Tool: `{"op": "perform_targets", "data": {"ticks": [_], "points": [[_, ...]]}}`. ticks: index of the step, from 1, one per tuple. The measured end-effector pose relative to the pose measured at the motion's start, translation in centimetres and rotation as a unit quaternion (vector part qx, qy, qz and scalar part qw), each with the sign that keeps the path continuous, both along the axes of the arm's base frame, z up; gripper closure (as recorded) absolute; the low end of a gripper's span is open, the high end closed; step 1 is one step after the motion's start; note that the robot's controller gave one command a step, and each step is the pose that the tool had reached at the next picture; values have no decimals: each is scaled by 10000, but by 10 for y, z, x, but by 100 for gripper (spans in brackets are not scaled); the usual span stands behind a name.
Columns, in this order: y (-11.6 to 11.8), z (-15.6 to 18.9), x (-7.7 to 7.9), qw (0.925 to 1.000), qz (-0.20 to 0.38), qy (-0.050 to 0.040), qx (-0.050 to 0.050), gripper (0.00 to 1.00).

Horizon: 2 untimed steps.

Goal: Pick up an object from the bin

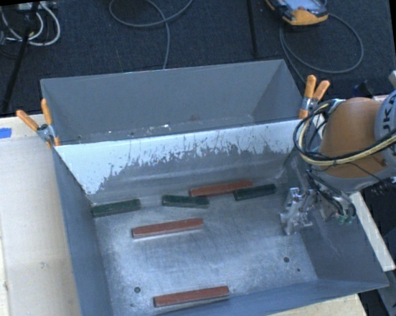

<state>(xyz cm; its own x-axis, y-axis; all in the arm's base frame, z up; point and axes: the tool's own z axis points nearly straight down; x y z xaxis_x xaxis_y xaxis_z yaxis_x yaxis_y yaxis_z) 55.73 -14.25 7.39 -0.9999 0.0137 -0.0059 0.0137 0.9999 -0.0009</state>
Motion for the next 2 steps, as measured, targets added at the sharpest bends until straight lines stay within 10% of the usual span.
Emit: {"op": "perform_targets", "data": {"ticks": [1,2], "points": [[0,0,0,10000,3,0,-1,100],[99,46,57,9848,1736,-2,8,0]]}}
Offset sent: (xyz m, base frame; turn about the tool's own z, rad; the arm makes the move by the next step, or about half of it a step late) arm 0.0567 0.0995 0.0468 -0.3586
